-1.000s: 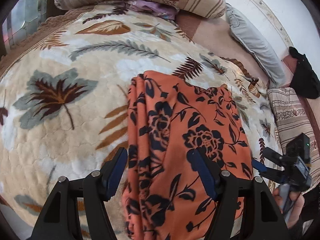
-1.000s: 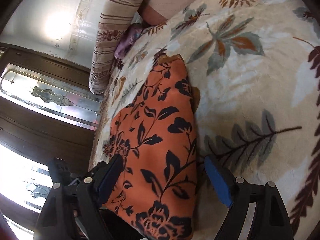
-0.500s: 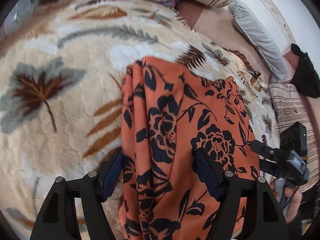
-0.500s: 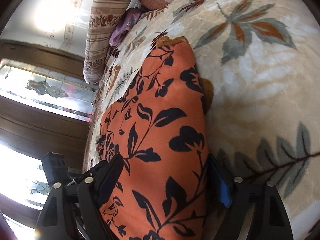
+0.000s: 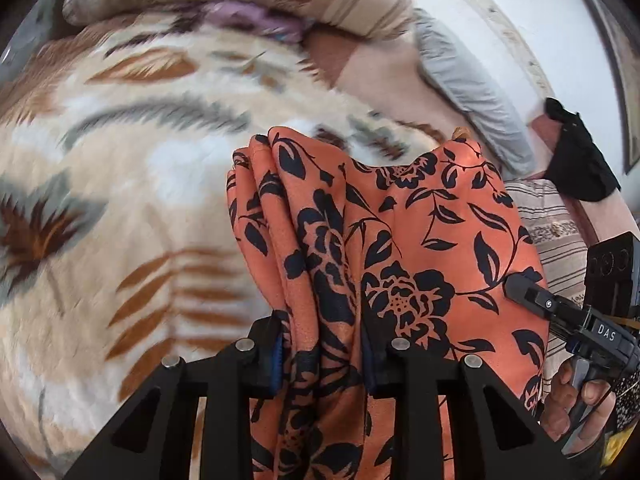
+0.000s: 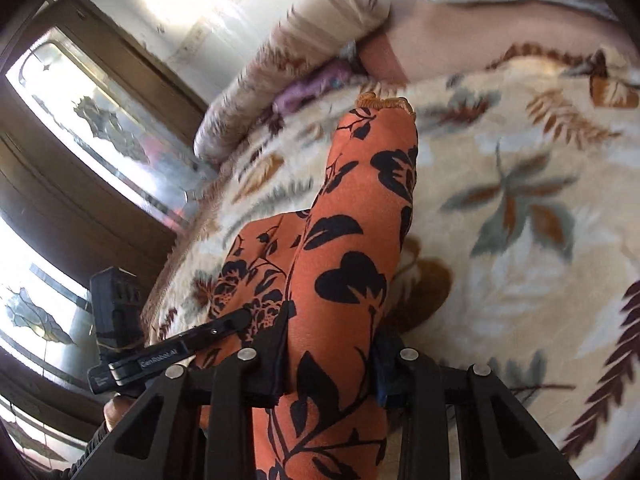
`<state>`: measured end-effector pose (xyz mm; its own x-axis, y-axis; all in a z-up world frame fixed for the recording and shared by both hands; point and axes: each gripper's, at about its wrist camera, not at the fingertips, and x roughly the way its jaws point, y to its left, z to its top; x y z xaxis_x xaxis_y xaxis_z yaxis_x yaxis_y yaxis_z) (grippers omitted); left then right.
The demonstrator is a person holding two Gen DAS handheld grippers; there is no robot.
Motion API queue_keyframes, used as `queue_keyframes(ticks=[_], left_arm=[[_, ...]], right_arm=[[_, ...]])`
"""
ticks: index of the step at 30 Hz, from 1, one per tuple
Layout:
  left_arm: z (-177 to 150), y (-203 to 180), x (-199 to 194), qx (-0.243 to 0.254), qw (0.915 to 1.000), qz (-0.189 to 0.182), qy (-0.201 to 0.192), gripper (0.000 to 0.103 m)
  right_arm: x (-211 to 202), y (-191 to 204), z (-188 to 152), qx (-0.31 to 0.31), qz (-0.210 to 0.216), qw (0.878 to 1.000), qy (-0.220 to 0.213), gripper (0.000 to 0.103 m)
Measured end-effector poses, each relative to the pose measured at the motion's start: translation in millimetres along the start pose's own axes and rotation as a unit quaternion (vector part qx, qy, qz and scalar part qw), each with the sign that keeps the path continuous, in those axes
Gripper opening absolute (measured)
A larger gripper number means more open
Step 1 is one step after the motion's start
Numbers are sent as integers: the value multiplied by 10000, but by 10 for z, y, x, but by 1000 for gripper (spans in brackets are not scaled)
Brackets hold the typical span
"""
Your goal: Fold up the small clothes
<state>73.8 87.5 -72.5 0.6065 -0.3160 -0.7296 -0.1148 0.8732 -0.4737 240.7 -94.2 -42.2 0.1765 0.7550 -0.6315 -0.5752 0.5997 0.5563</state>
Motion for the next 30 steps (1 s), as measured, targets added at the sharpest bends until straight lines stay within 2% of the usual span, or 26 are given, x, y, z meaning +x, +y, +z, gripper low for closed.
queue_keyframes(ticks=[4,7,9,10,11,12,13,17,19,20,23,25,26,28,30], left_arm=[[280,-519,322,395,9990,-227,34,31],[301,-784,739,614,9977,10,297,35],[208,-829,1095,703,9940,411,735,40],[146,-811,1225,726,9913,655,877,46],[105,-787,1227,689,9925,662,762,57],[93,-783,1183,677,9929,704,685,61],[92,-790,1106,712,9927,731,642,61],[63,-831,705,991,9901,934,346,60],[22,-866,559,1052,9902,896,206,60],[-24,-882,518,1090,9900,877,193,61],[-93,-837,636,1129,9882,964,366,61],[-180,-797,777,1102,9865,1050,607,61],[-206,-789,812,1062,9871,1000,663,61],[-228,-789,808,1058,9874,1022,589,61],[-221,-804,821,1101,9867,1050,574,62]], right_arm=[[-391,-471,171,346,-157,9985,-388,34],[-415,-923,171,756,-279,9960,-398,34],[-266,-1328,78,1291,-439,9906,-91,39],[-198,-1479,5,1486,-689,9865,14,42],[-134,-1576,-63,1542,-870,9841,150,52],[-110,-1636,-135,1525,-969,9834,173,60],[-155,-1642,-174,1492,-992,9838,45,63],[-465,-1401,-117,1162,-1407,9815,-572,64],[-609,-1231,-56,1072,-1168,9837,-853,64],[-652,-1124,-39,964,-964,9864,-922,67],[-533,-1069,-94,846,-491,9933,-610,72],[-264,-1265,-152,1145,-676,9911,-112,71],[-201,-1326,-173,1283,-721,9891,-61,69],[-298,-1290,-112,1334,-671,9885,-248,71],[-391,-1131,10,941,-819,9913,-424,71]])
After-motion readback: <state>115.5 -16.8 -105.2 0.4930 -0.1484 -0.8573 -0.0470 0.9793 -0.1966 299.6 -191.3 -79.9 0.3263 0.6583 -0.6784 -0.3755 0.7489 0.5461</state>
